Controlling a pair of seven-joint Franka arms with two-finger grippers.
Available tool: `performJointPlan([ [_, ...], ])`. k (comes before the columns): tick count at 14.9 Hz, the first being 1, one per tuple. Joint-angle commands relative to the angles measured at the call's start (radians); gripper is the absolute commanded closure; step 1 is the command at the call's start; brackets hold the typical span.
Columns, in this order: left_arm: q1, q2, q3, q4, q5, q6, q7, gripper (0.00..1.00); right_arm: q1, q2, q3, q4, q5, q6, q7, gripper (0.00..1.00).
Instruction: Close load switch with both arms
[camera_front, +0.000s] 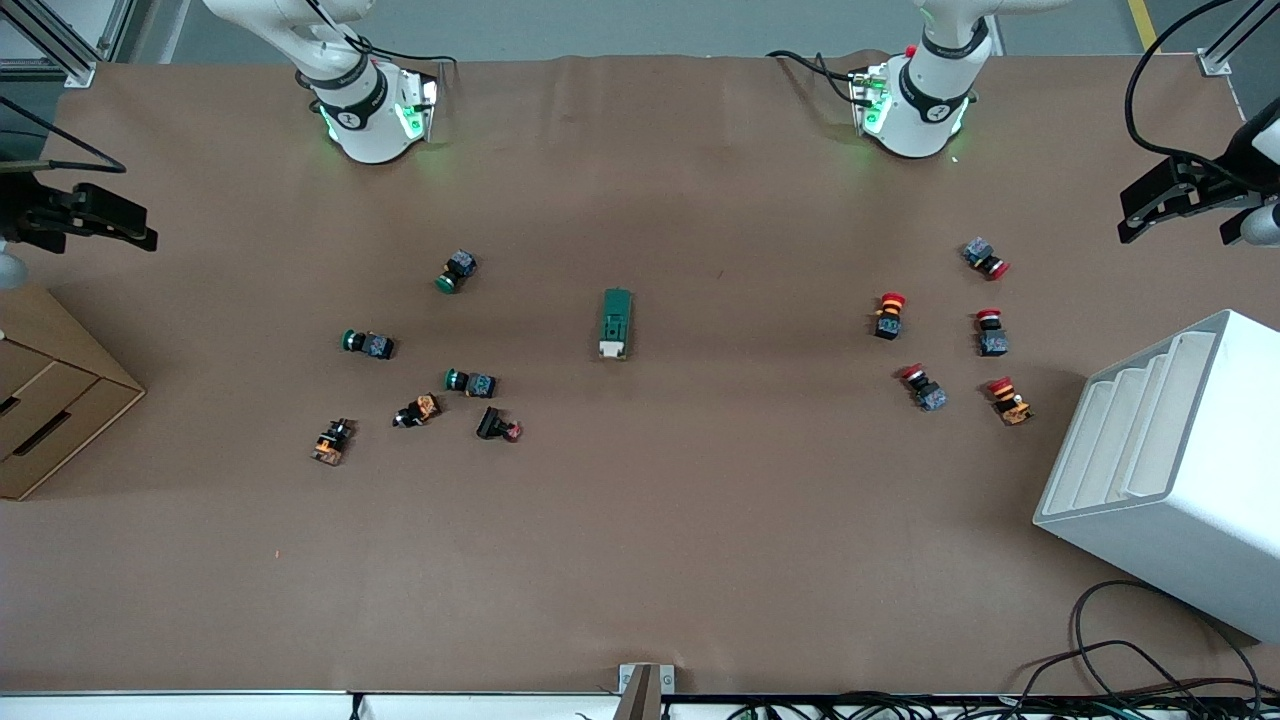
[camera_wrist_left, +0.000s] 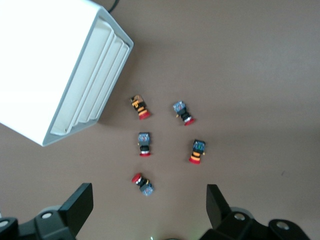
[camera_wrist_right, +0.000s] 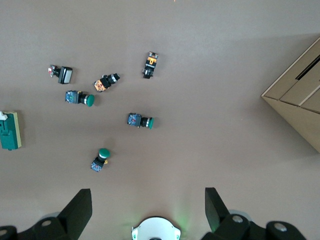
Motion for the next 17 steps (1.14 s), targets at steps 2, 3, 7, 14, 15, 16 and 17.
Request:
performJointPlan([
  [2,-0.007,-0.017,0.006,-0.001,-0.017,-0.027,0.02,0.0,-0.012,-0.094,0.0,-0.077,-0.009,0.03,-0.01,0.0],
  [3,-0.01,-0.016,0.004,0.002,-0.016,-0.027,0.019,0.0,-0.012,-0.12,0.0,-0.111,-0.009,0.043,-0.008,0.0],
  [7,-0.01,-0.006,0.003,0.011,-0.016,-0.026,0.022,0.0,-0.013,-0.164,0.0,-0.156,-0.008,0.054,-0.008,0.0],
  [14,-0.005,0.03,0.009,0.037,-0.025,-0.021,0.111,0.0,-0.021,-0.185,0.0,-0.19,-0.008,0.079,-0.008,0.0],
  [15,-0.014,0.037,0.007,0.041,-0.023,-0.021,0.109,0.0,-0.019,-0.185,0.0,-0.19,-0.008,0.082,-0.008,0.0],
  [16,-0.019,0.05,0.006,0.058,-0.023,-0.021,0.108,0.0,-0.021,-0.185,0.001,-0.188,-0.008,0.083,-0.008,0.0],
  [17,-0.02,0.061,0.004,0.074,-0.023,-0.021,0.106,0.0,-0.019,-0.185,0.0,-0.19,-0.006,0.088,-0.008,0.0],
])
